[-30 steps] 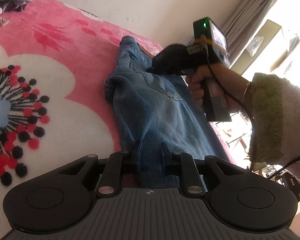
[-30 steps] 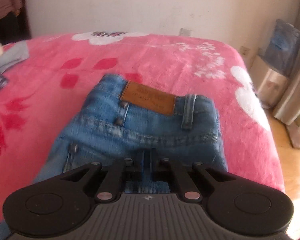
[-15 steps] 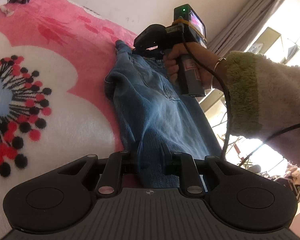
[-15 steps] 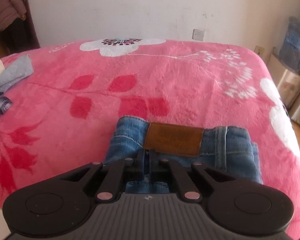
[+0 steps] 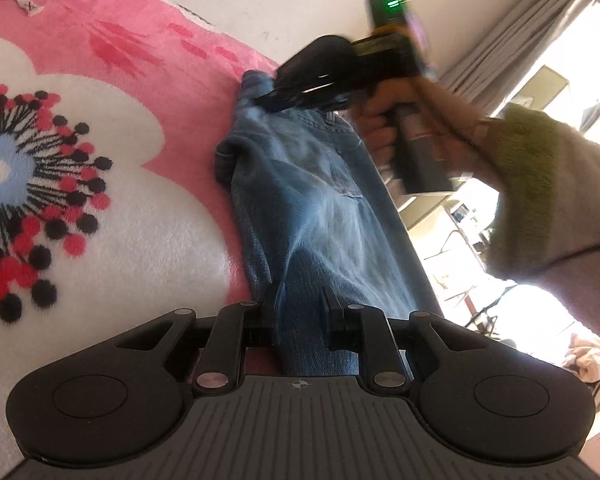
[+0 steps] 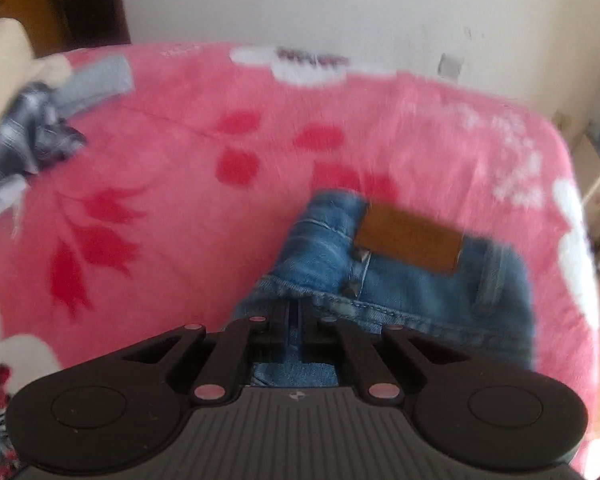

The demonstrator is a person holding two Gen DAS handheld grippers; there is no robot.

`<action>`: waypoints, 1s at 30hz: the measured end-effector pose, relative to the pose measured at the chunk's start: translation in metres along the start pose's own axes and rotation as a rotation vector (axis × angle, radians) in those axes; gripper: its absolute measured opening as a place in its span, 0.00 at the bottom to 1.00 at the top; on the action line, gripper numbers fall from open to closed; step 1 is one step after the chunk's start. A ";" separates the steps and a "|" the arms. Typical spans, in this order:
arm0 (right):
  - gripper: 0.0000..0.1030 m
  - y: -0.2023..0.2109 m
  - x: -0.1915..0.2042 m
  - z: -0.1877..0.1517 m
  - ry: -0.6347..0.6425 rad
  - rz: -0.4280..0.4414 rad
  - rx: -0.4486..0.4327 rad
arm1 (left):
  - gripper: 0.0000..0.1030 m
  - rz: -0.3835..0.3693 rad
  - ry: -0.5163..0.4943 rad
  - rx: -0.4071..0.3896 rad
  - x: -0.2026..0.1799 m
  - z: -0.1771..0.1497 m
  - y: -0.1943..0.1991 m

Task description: Fold clothes

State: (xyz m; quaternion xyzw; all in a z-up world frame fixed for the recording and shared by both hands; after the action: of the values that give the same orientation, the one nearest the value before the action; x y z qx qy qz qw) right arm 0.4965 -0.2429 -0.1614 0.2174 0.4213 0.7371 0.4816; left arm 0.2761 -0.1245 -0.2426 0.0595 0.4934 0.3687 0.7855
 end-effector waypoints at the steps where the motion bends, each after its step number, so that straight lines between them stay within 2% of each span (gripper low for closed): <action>1: 0.00 -0.005 -0.002 0.001 -0.024 0.012 -0.005 | 0.18 0.000 0.000 0.002 0.000 0.000 -0.001; 4: 0.00 -0.006 0.000 0.000 -0.016 0.014 -0.019 | 0.18 0.003 0.000 0.016 -0.001 0.002 -0.001; 9: 0.01 0.004 0.010 0.000 0.002 -0.044 -0.034 | 0.18 0.016 0.032 0.060 0.003 0.014 0.012; 10: 0.03 0.016 0.010 -0.002 0.000 -0.053 -0.040 | 0.21 0.019 0.040 0.070 0.004 0.016 0.014; 12: 0.04 0.041 0.009 -0.005 -0.004 -0.070 -0.054 | 0.33 0.061 0.083 0.061 0.012 0.022 0.032; 14: 0.04 0.065 0.009 -0.008 -0.007 -0.087 -0.069 | 0.34 0.105 0.105 0.041 0.016 0.028 0.057; 18: 0.04 0.115 0.008 -0.013 -0.015 -0.120 -0.097 | 0.34 0.201 0.077 -0.022 0.009 0.026 0.114; 20: 0.04 0.157 0.007 -0.024 -0.013 -0.124 -0.132 | 0.34 0.225 0.047 -0.036 -0.005 0.020 0.134; 23: 0.04 0.236 0.010 -0.055 -0.030 -0.101 -0.218 | 0.34 0.245 -0.004 -0.013 -0.031 -0.001 0.155; 25: 0.04 0.288 0.011 -0.090 -0.097 -0.046 -0.257 | 0.34 0.237 -0.019 0.029 -0.047 -0.020 0.166; 26: 0.04 0.311 0.012 -0.110 -0.130 -0.007 -0.261 | 0.34 0.226 -0.021 0.057 -0.054 -0.030 0.168; 30: 0.04 0.363 0.036 -0.209 -0.134 0.051 -0.176 | 0.34 0.184 -0.077 0.178 -0.075 -0.076 0.164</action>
State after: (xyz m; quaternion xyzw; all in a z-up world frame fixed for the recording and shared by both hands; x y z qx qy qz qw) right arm 0.1379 -0.3625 0.0217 0.2339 0.3162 0.7669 0.5072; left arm 0.1101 -0.0746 -0.1518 0.1880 0.4862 0.3917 0.7582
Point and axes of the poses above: each gripper's, at about its wrist camera, not at the fingertips, and y roughly against the way its jaws point, x to its left, z to its top, the point moved 2 cm from there along -y, roughly the way its jaws point, and after that the axes turned 9 degrees about y, right-handed, at the moved point
